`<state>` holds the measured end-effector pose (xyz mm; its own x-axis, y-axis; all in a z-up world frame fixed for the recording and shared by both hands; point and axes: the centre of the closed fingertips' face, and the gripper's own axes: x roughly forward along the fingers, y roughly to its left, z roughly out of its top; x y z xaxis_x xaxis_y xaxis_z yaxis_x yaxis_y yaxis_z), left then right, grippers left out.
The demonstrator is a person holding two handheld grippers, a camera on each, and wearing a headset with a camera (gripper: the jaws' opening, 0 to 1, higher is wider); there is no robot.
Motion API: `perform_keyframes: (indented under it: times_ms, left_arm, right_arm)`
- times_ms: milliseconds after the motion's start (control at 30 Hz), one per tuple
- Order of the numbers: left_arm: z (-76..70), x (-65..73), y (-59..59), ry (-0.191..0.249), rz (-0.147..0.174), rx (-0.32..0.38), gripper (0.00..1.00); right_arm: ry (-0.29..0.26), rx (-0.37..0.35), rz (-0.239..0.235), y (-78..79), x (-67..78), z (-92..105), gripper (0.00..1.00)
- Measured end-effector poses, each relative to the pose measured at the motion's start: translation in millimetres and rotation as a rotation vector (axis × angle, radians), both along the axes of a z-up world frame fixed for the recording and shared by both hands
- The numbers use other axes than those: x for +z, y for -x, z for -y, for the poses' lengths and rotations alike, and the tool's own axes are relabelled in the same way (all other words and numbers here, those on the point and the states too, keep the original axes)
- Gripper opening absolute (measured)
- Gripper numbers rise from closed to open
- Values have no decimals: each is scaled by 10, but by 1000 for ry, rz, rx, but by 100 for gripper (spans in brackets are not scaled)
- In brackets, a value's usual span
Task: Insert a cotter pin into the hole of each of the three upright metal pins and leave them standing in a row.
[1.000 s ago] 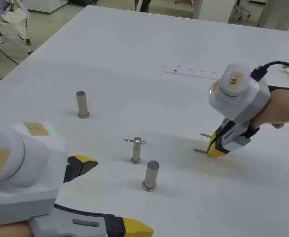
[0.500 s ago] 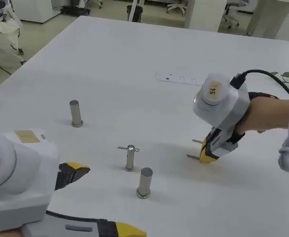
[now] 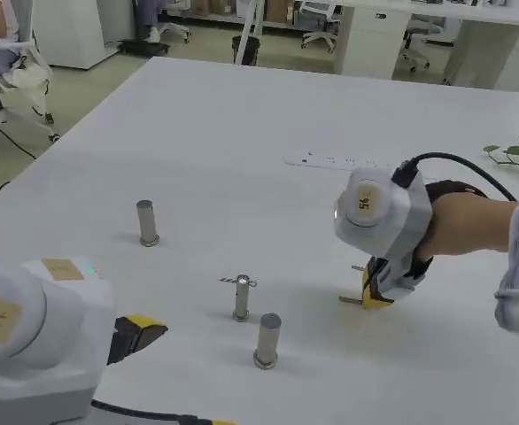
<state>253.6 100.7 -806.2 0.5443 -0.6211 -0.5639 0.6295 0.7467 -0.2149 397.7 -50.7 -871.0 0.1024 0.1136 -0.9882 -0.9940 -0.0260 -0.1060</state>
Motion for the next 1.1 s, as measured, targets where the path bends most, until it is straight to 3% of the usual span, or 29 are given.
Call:
perform_keyframes:
  times_ms: [300,667,1100]
  left_arm:
    - [-1,54,6,4,7,10,87]
    - [-40,53,0,6,1,18,84]
    - [-37,90,22,10,-14,5,83]
  right_arm:
    - [-85,-31,34,31,195,-12,2]
    - [-151,-21,76,203,425,44,3]
    - [-272,-61,117,460,663,25,3]
